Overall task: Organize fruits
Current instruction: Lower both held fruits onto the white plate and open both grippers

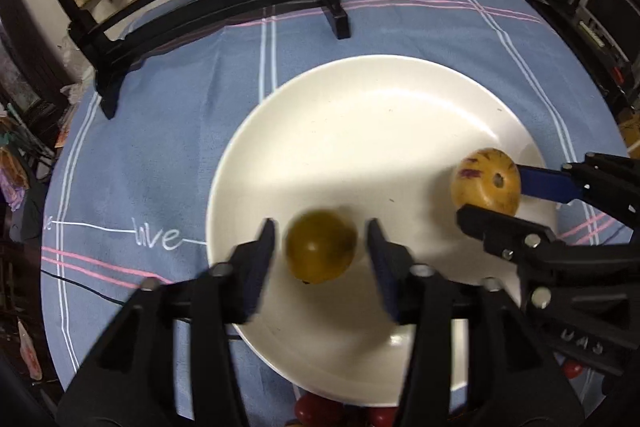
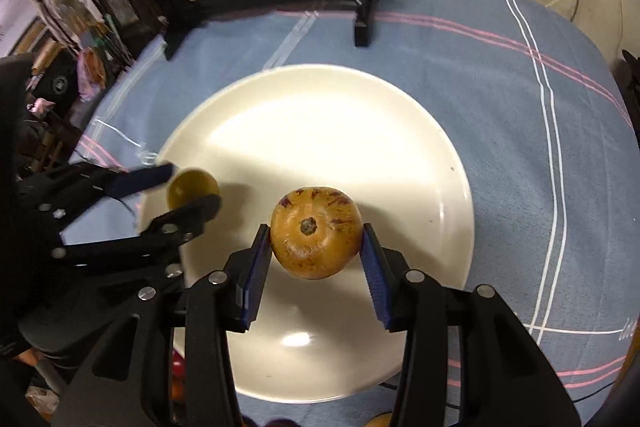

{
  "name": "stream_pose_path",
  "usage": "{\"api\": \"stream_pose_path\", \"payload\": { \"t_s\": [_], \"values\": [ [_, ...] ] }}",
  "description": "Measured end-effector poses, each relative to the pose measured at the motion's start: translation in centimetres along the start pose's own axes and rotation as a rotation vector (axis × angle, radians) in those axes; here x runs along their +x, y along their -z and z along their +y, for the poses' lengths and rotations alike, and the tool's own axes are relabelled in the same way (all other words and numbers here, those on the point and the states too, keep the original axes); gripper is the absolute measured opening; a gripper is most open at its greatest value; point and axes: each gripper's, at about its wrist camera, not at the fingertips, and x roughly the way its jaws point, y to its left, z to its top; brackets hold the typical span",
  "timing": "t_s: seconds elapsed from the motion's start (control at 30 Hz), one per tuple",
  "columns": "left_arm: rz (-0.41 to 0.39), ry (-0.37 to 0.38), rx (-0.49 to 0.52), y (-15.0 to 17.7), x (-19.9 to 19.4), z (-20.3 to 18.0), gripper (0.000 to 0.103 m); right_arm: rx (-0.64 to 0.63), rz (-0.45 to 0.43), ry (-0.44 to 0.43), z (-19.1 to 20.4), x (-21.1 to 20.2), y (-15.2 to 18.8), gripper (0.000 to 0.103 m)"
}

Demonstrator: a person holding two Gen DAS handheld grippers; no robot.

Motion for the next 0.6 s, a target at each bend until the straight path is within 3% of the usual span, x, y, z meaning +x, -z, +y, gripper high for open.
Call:
{"api": "stream_pose_path", "payload": {
  "t_s": [0.13,0.2,0.27,0.33,0.6],
  "values": [
    [-0.026,0.024,-0.008,-0.2,-0.8,0.2,0.07,0.03,-0.021,-0.036,-1.0,-0.7,0.2,0.047],
    [-0.049,0.011,0.002,-0.2,-1.6,0.0,0.07,0.036,-0.056,-0.045,-1.1,-1.8,0.2,0.047],
    [-0.07,0.011,0.014,-0.1,-2.6,-0.2,0.07,0.042,-0.091,-0.087,-1.0,-3.3,0.2,0.056],
    [-0.086,0.014,0.013,0.1,-3.7,-0.3,0.07,0.031,-0.159,-0.065,-0.4,-5.7,0.3,0.063],
    [-0.17,0.016,0.014,1.8,-9.1,-0.2,0.073,-0.03,-0.266,-0.022,1.5,-12.5,4.1,0.063]
  ]
}}
